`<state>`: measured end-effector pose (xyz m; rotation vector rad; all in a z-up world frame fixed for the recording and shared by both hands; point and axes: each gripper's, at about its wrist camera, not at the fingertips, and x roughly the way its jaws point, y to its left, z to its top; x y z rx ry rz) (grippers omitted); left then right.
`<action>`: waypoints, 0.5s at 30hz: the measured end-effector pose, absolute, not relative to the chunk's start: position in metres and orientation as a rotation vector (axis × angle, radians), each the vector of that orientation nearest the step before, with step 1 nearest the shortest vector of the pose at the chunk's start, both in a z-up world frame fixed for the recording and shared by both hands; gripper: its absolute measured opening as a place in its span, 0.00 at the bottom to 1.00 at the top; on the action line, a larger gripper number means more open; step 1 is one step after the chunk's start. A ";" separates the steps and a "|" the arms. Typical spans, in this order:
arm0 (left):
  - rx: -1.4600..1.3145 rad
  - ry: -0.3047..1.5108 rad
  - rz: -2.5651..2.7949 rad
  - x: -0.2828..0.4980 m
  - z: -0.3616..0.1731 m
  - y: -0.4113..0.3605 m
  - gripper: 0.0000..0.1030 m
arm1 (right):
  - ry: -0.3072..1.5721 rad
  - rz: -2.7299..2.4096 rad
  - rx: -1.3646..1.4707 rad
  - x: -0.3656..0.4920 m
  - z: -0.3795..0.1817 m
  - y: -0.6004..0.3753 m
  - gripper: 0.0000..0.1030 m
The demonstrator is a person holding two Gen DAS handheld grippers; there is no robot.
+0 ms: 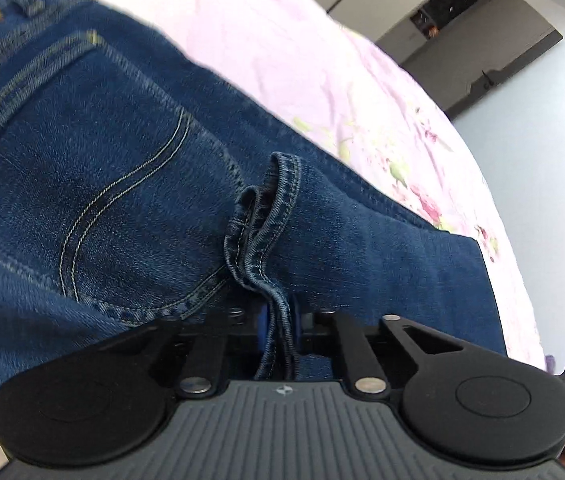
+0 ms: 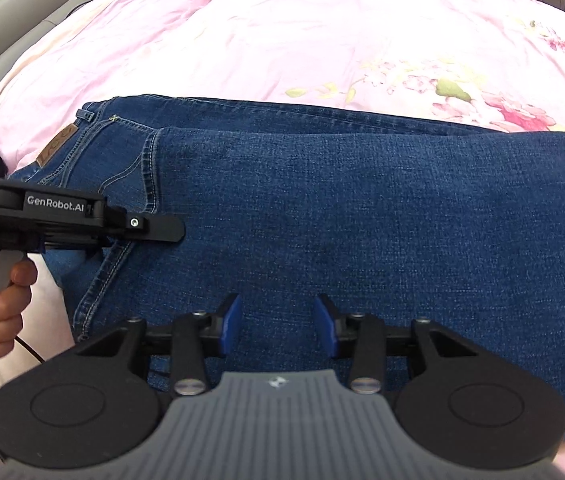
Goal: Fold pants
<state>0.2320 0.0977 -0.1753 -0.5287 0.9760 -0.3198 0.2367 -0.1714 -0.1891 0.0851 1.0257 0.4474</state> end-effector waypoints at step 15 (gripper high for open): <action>-0.267 0.660 -0.275 0.178 -0.022 0.061 0.06 | 0.908 0.429 0.109 0.221 -0.134 -0.209 0.41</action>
